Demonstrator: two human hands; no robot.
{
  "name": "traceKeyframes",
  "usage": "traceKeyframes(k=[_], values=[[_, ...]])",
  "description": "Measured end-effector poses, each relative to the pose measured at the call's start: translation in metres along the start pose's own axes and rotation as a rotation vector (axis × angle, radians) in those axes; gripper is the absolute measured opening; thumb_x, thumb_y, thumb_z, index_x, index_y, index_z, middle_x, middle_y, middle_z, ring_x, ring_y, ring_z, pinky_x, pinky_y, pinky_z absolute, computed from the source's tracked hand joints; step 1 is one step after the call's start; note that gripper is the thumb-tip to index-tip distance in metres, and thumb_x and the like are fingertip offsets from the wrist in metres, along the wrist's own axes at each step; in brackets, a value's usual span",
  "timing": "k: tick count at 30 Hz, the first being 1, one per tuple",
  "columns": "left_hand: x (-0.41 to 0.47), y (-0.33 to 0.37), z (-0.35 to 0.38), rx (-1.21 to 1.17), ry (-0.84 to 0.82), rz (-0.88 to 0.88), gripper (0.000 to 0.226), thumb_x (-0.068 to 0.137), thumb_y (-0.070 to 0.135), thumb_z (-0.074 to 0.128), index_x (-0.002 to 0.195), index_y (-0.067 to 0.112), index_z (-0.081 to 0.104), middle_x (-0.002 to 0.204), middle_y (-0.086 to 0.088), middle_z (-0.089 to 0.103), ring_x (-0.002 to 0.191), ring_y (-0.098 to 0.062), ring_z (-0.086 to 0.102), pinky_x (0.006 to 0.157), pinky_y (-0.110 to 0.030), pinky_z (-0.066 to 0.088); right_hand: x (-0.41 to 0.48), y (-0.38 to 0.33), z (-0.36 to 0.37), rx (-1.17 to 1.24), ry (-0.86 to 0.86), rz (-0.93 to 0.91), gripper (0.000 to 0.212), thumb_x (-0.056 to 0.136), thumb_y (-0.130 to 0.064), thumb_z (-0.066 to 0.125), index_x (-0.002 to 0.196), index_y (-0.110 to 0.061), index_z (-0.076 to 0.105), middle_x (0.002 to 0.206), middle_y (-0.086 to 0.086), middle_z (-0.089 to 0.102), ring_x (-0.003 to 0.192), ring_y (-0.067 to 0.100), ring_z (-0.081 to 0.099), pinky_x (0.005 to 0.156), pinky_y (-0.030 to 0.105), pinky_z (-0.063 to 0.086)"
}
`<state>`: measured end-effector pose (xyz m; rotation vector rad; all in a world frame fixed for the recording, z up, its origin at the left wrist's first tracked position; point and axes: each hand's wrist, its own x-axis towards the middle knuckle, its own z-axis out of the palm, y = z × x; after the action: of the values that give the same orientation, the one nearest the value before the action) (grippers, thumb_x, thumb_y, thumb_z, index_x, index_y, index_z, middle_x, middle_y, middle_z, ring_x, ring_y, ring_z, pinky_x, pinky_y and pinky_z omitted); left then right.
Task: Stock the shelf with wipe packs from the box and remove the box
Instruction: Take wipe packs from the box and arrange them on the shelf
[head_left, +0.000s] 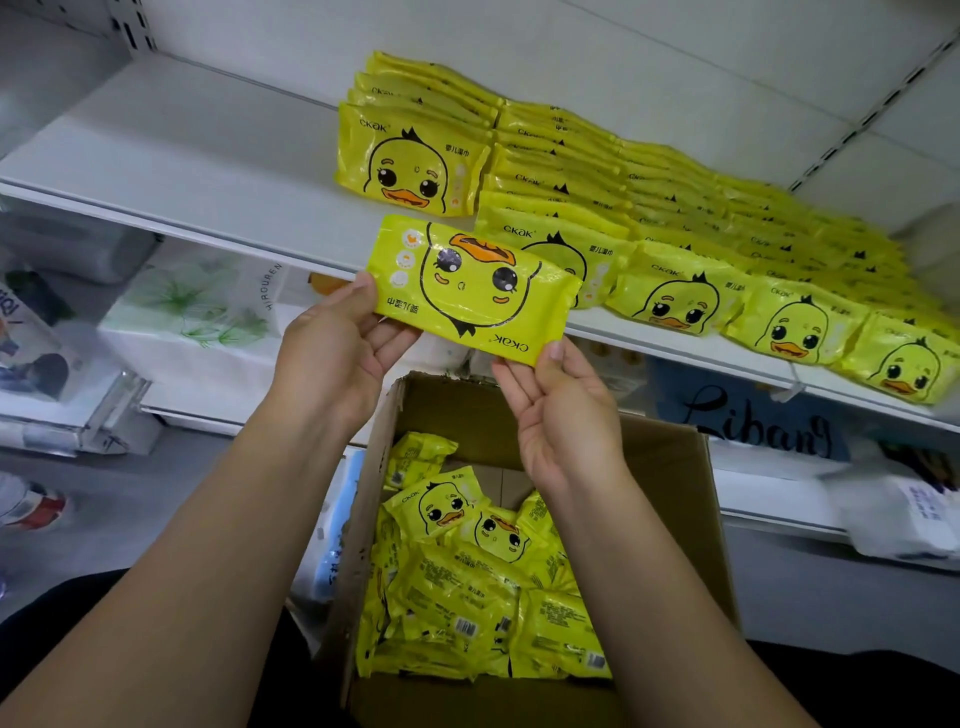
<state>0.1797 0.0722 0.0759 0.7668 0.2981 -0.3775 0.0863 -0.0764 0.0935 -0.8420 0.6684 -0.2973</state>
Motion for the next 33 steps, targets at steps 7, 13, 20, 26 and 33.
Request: traceKeyframes(k=[7, 13, 20, 26, 33], values=[[-0.006, 0.016, -0.006, 0.25, -0.092, 0.127, 0.016, 0.105, 0.017, 0.053, 0.108, 0.01, 0.066, 0.1, -0.008, 0.078, 0.092, -0.026, 0.076, 0.079, -0.039, 0.063, 0.001, -0.014, -0.018, -0.711, -0.06, -0.267, 0.047, 0.097, -0.024, 0.065, 0.142, -0.023, 0.05, 0.136, -0.008, 0.061, 0.118, -0.001, 0.06, 0.105, 0.026, 0.048], [-0.021, 0.01, -0.007, 0.707, -0.263, 0.214, 0.016, 0.101, 0.017, 0.06, 0.1, 0.011, 0.075, 0.089, -0.001, 0.078, 0.087, -0.019, 0.075, 0.079, -0.035, 0.063, 0.014, -0.034, 0.008, -1.14, -0.39, -0.296, 0.058, 0.085, -0.033, 0.079, 0.137, -0.028, 0.052, 0.131, -0.011, 0.063, 0.122, -0.003, 0.056, 0.1, 0.022, 0.048], [-0.017, 0.014, -0.011, 0.537, -0.285, 0.104, 0.048, 0.087, 0.048, 0.066, 0.127, 0.021, 0.063, 0.12, -0.001, 0.074, 0.107, -0.016, 0.072, 0.085, -0.035, 0.059, 0.019, -0.041, 0.014, -0.96, -0.387, -0.241, 0.015, 0.089, -0.02, 0.075, 0.104, -0.02, 0.073, 0.099, 0.0, 0.079, 0.094, 0.017, 0.075, 0.085, 0.038, 0.06], [-0.019, 0.011, -0.018, 0.756, -0.379, -0.044, 0.039, 0.083, 0.033, 0.076, 0.118, 0.017, 0.07, 0.11, -0.005, 0.077, 0.103, -0.026, 0.073, 0.092, -0.042, 0.06, 0.021, -0.052, 0.02, -0.474, -0.254, -0.063, 0.029, 0.093, -0.012, 0.069, 0.12, -0.007, 0.061, 0.114, 0.013, 0.074, 0.105, 0.03, 0.072, 0.089, 0.049, 0.059], [-0.008, 0.018, -0.029, 1.146, -0.197, 0.43, 0.019, 0.088, 0.019, 0.078, 0.091, 0.037, 0.071, 0.085, 0.01, 0.073, 0.073, -0.002, 0.065, 0.072, -0.028, 0.056, 0.032, -0.058, 0.02, -1.251, -0.222, -0.602, 0.065, 0.077, -0.034, 0.086, 0.131, -0.035, 0.05, 0.144, -0.009, 0.048, 0.136, 0.014, 0.04, 0.109, 0.035, 0.038]])
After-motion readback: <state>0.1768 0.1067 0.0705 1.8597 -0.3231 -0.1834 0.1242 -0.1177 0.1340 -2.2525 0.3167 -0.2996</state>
